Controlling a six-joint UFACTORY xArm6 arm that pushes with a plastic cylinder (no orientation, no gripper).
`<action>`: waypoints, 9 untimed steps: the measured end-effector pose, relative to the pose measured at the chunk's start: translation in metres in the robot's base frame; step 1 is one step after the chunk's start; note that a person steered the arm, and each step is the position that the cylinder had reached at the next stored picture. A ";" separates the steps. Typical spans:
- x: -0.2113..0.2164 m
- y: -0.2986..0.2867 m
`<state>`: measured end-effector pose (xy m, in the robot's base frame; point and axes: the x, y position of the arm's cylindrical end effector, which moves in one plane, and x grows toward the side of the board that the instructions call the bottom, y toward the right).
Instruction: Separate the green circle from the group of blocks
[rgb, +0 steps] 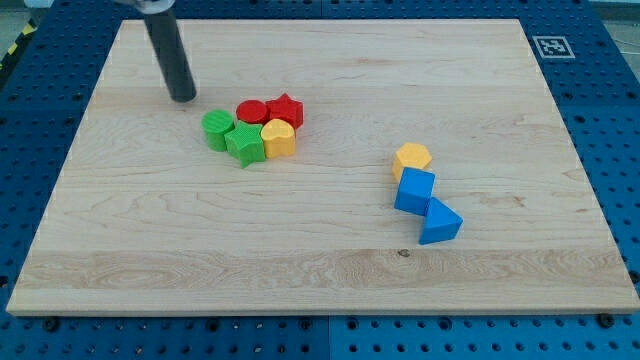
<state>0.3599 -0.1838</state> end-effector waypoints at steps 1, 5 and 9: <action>-0.003 0.017; 0.016 0.028; 0.027 0.055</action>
<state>0.3869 -0.1285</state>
